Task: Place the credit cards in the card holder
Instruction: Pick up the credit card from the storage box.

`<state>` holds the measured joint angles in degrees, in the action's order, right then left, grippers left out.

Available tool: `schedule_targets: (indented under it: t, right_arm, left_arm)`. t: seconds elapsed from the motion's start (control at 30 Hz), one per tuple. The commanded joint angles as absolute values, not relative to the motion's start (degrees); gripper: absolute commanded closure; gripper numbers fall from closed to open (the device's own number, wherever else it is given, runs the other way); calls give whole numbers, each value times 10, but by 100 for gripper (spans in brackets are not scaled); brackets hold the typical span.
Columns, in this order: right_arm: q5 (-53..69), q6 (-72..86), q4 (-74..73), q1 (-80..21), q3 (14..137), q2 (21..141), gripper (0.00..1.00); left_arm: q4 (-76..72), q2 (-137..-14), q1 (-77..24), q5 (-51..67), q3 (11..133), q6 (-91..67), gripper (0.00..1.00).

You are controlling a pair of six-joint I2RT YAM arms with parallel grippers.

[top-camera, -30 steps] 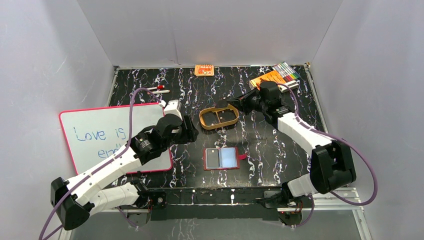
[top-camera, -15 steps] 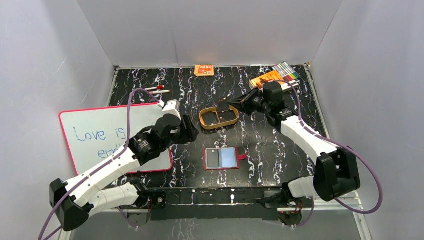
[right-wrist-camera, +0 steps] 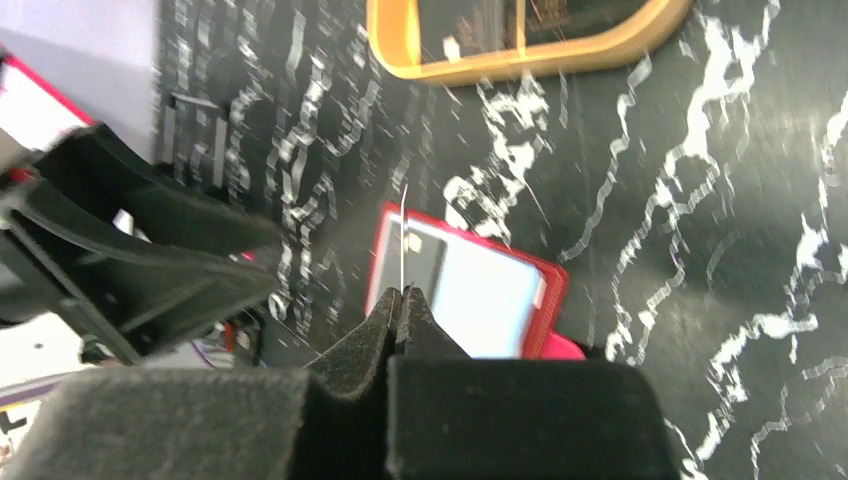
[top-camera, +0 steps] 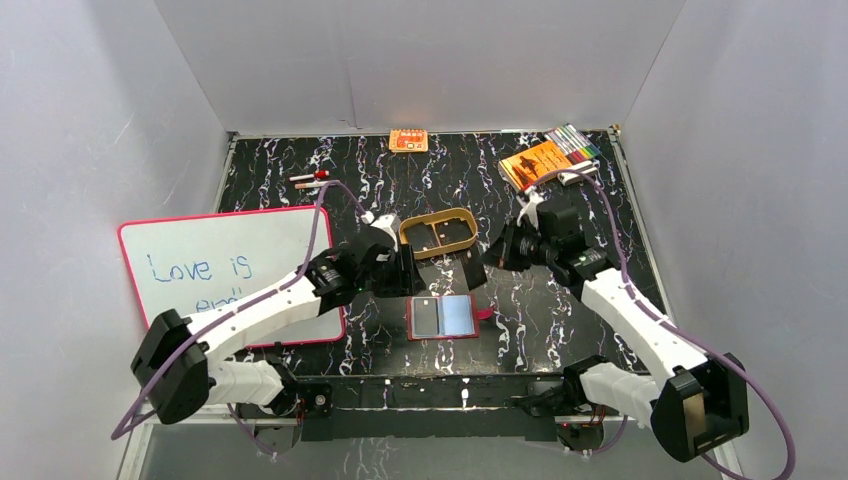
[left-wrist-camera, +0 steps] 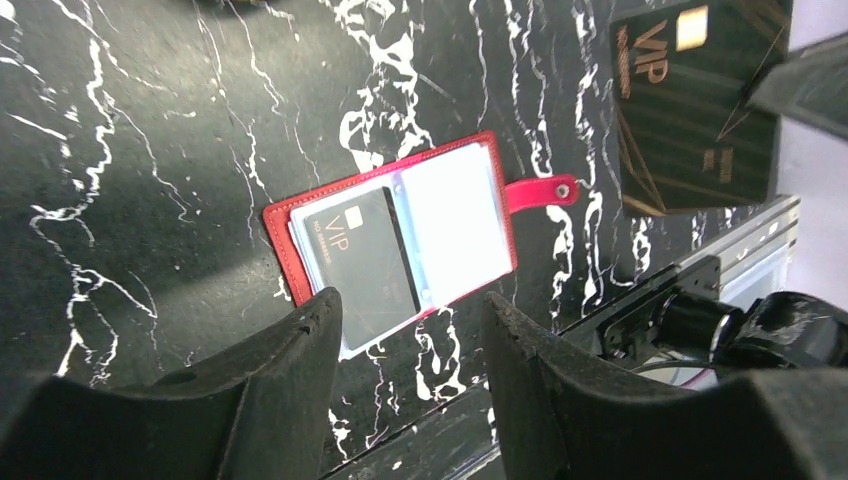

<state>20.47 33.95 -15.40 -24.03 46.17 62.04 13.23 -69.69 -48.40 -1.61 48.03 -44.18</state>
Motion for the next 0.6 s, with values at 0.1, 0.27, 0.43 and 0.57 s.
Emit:
schedule_targets:
  t: [0.1, 0.27, 0.43, 0.57]
  right_arm:
    - [202, 322, -160, -244, 363, 614, 100]
    - [199, 329, -162, -248, 344, 620, 100]
    - [213, 323, -171, -250, 344, 638, 100]
    - [218, 323, -170, -253, 341, 649, 100]
  left_arm:
    - [89, -757, -486, 30, 470, -445, 51]
    - [87, -797, -486, 24, 466, -442, 53]
    - [75, -821, -486, 17, 455, -440, 55]
    - [71, -832, -487, 18, 446, -442, 56]
